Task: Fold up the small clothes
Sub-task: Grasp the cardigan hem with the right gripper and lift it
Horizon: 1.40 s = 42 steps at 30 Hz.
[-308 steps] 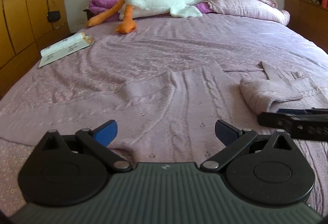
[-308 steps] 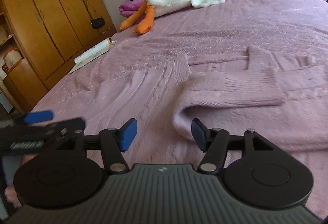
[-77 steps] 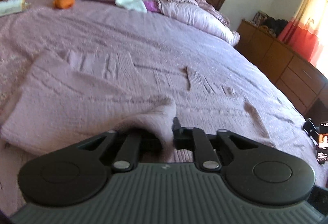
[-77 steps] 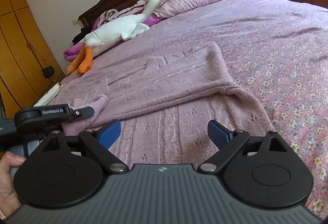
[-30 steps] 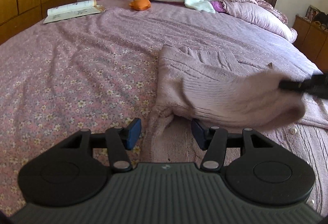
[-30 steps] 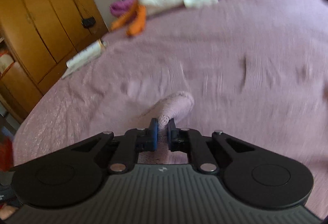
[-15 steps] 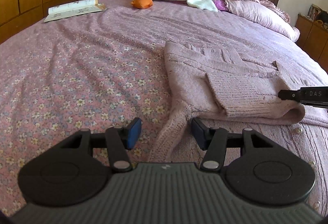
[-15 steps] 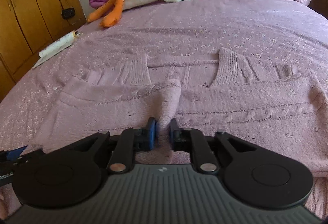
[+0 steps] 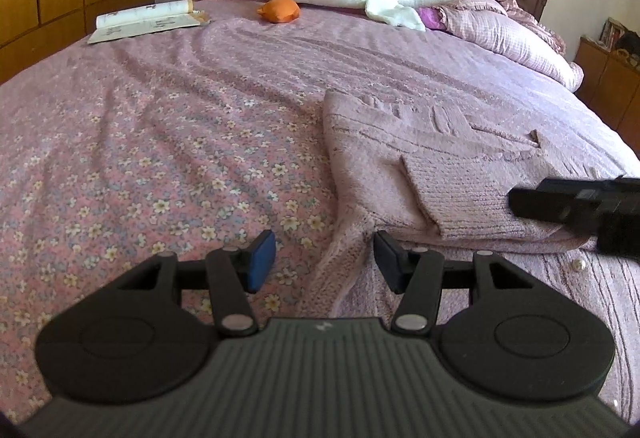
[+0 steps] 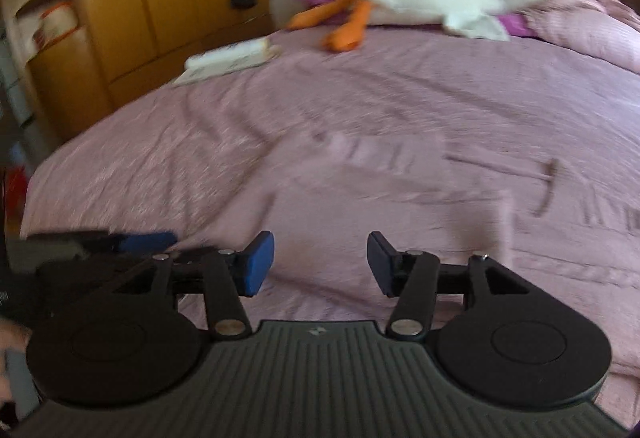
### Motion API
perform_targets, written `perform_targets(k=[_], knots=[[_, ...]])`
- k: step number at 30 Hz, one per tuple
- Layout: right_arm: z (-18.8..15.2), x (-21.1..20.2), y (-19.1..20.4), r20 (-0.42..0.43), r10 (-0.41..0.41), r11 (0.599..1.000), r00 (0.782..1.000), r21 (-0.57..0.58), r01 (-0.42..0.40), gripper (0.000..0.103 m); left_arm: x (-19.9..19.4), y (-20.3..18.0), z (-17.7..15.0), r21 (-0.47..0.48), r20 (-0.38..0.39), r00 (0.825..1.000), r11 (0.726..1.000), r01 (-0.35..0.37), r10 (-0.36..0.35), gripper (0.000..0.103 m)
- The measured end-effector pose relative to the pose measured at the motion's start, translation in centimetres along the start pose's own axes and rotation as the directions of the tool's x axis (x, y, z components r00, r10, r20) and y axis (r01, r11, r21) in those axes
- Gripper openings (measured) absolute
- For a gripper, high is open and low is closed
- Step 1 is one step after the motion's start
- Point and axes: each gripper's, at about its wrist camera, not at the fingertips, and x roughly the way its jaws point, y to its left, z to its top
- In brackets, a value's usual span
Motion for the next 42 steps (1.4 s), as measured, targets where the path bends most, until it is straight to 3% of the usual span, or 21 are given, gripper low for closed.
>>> perform_targets(k=[6,11,13,15,16,25,31,37,42], knots=[[-1.0,2.0,2.8,-0.050,-0.007,0.991,0.999,-0.131,0.001,0.060,-0.1,1.0,0.1,-0.034,-0.011,1.000,0.999,0.004,-0.005,0.056],[-1.4,3.3,3.0,-0.030,-0.046,0.986,0.998,-0.159,0.041,0.056,0.0,1.1,0.0,-0.033,-0.008,1.000,0.999,0.007,-0.007,0.056],[-1.5,3.5,2.8,-0.021,-0.058,0.986,0.998,-0.157,0.054,0.031,0.0,1.0,0.0,-0.032,-0.007,1.000,0.999,0.006,-0.006,0.056],[-1.3,3.4,2.4,-0.008,-0.058,0.989,0.998,-0.137,0.057,0.013,-0.1,1.0,0.1,-0.032,-0.006,1.000,0.999,0.010,-0.010,0.056],[-1.1,3.4,2.0,0.002,-0.052,0.992,0.999,-0.118,0.052,0.010,-0.1,1.0,0.1,-0.033,-0.004,1.000,0.999,0.014,-0.014,0.056],[2.4,-2.8,-3.0,0.202,-0.117,0.991,0.972,0.092,0.099,0.008,-1.6,0.5,1.2,-0.046,0.049,0.997,0.997,0.058,-0.056,0.056],[2.8,-7.6,-6.8,0.296,-0.221,0.968,0.929,0.180,0.173,0.008,-1.1,-1.0,2.2,-0.016,0.058,0.995,0.997,0.078,-0.077,0.056],[1.1,-11.2,-11.2,0.302,-0.340,0.926,0.891,0.271,0.262,0.008,-0.1,-2.5,2.2,0.030,0.046,0.995,0.996,0.083,-0.084,0.056],[-2.0,-12.6,-15.5,0.245,-0.429,0.867,0.870,0.383,0.319,0.008,1.1,-2.8,2.1,0.040,0.024,0.998,0.998,0.050,-0.051,0.056]])
